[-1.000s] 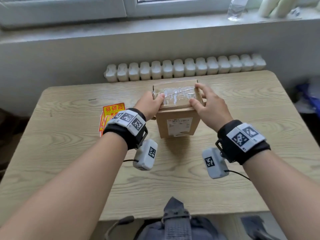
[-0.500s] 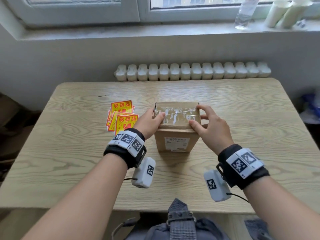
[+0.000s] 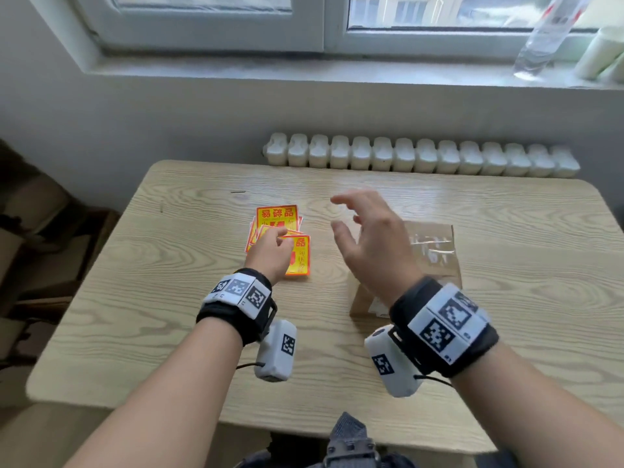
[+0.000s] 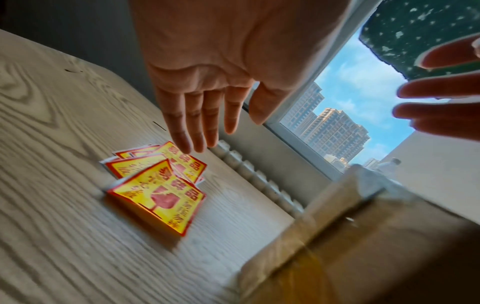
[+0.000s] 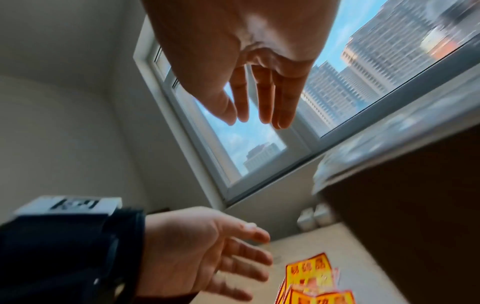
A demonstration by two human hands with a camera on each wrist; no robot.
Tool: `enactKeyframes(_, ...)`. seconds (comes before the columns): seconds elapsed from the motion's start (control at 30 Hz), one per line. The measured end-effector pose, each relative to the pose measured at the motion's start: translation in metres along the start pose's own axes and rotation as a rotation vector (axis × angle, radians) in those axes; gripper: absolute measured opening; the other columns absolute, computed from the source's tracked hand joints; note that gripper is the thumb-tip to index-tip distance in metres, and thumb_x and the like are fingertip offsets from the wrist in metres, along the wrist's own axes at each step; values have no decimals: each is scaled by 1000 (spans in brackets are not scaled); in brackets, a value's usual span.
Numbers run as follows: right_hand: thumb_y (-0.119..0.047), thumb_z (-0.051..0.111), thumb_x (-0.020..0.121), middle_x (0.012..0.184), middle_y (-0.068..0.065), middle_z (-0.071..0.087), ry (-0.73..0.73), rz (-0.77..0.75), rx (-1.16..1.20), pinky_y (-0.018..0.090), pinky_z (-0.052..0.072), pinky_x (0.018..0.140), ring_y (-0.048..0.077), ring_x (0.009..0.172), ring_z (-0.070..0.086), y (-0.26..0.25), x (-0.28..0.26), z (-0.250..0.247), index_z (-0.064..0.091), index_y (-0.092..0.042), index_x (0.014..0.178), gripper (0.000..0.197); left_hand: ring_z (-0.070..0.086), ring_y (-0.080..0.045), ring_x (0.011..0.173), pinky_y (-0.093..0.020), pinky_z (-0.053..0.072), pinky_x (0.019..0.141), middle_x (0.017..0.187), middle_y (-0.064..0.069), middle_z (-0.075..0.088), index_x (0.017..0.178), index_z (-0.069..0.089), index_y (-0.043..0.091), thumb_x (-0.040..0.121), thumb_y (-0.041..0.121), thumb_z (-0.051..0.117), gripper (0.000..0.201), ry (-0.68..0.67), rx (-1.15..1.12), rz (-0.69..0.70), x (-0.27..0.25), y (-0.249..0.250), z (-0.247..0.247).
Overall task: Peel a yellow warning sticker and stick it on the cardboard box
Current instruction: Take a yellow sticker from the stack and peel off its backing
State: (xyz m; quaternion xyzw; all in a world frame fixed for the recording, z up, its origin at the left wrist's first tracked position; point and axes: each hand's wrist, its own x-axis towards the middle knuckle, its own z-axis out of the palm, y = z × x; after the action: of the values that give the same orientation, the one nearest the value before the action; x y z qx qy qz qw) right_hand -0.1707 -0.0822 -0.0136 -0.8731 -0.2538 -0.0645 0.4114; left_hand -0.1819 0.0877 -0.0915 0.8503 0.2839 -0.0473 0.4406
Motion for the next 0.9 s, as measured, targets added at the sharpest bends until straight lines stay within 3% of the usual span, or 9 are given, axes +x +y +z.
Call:
enactKeyframes(0.1,-13,58,87,118,5,60,-160,69,-24,36,49,91,19,107,56,-8,16,54,59,-13,119,33,57,-24,121,-31,42,103,129,-9,62,131,56,13,91,20,50,40,12,-5,-32,21,-22,-17)
enactKeyframes(0.23,-16,56,86,128,8,57,-330,320,-87,39,45,98,25,113,57,6,31,123,53,-14,127,41,59,-24,119,-37,46,102,129,-9,62,130,56,14,89,20,54,41,-11,-36,-92,50,-53,-24)
enactKeyframes(0.43,-19,59,84,130,11,56,-385,596,-188,36,42,97,28,119,53,53,33,179,49,-12,129,47,63,-21,112,-33,48,97,123,-3,66,129,57,16,85,26,62,44,-62,30,-133,94,-85,-18)
enactKeyframes(0.63,-17,62,83,123,12,58,-423,604,-267,36,39,101,27,117,50,80,22,192,51,-11,130,48,66,-21,104,-31,50,89,106,-1,72,116,61,18,78,32,70,42,-72,96,-158,129,-85,-7)
enactKeyframes(0.77,-17,62,83,126,9,56,-413,590,-276,36,40,102,25,118,50,83,21,192,52,-12,128,46,66,-22,101,-30,49,82,107,-1,70,110,63,17,72,38,76,45,-81,113,-198,138,-81,-1)
enactKeyframes(0.9,-18,62,83,127,9,56,-419,596,-274,34,39,101,25,119,50,85,23,191,52,-14,129,47,66,-23,99,-35,54,88,101,0,68,105,67,15,75,36,74,38,-61,66,-182,141,-78,4)
